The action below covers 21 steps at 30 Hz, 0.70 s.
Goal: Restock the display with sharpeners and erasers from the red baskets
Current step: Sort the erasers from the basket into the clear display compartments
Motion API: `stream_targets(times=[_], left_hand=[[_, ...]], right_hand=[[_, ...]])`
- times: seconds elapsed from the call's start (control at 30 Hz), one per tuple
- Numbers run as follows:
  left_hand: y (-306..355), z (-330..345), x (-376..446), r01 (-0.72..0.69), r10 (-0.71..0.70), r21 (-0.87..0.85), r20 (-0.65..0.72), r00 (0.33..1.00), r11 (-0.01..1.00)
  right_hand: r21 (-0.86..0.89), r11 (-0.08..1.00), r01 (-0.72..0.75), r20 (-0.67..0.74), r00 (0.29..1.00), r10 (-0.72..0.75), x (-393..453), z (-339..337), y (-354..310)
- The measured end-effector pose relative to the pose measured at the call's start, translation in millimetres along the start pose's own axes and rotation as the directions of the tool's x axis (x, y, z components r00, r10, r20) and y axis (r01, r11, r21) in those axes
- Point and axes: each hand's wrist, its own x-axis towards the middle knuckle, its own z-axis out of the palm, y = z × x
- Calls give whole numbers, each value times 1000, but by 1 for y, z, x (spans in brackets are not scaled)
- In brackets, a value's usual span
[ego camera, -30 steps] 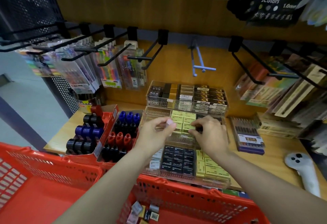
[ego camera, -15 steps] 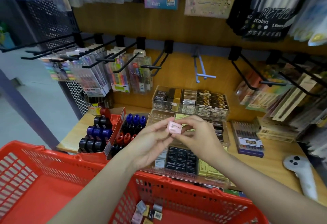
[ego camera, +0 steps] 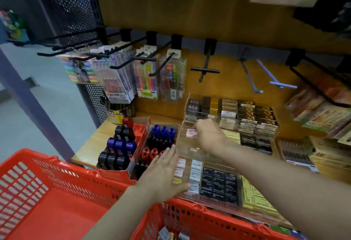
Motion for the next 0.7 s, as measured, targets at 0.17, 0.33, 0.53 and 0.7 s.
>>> stream_targets(times=[0.17, 0.33, 0.53, 0.7], left_hand=[[-10, -6, 0, -63, 60, 55, 41, 997, 997], [-10, 0, 2, -63, 65, 104, -17, 998, 993], [-6, 0, 1, -49, 51, 111, -14, 999, 993], [-4, 1, 2, -41, 42, 97, -18, 999, 994]], right_hand=[[-10, 999, -52, 25, 998, 52, 28, 19, -13], [27, 995, -91, -22, 996, 92, 35, 29, -16], [111, 991, -73, -27, 997, 76, 12, 27, -6], [-1, 971, 240, 170, 957, -237, -28, 22, 6]])
